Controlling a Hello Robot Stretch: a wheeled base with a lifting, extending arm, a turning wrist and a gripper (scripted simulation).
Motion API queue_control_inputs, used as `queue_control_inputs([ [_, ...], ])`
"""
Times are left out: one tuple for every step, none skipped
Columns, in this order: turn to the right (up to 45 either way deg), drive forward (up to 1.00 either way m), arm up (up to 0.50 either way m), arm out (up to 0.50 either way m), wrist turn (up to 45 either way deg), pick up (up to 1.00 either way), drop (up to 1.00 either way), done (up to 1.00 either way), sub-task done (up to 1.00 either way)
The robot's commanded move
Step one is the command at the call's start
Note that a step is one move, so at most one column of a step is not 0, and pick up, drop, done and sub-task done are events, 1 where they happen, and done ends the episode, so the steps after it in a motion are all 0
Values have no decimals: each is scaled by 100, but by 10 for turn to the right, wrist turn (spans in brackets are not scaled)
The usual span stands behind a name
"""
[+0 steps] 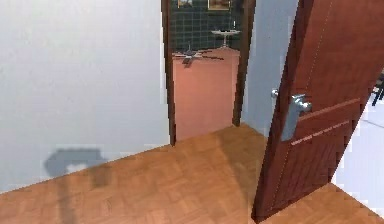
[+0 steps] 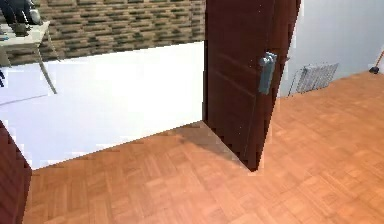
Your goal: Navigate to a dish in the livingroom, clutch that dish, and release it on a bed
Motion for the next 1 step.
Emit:
queue_control_inputs([
  [30,0,0,0,0,0,0,0,0],
])
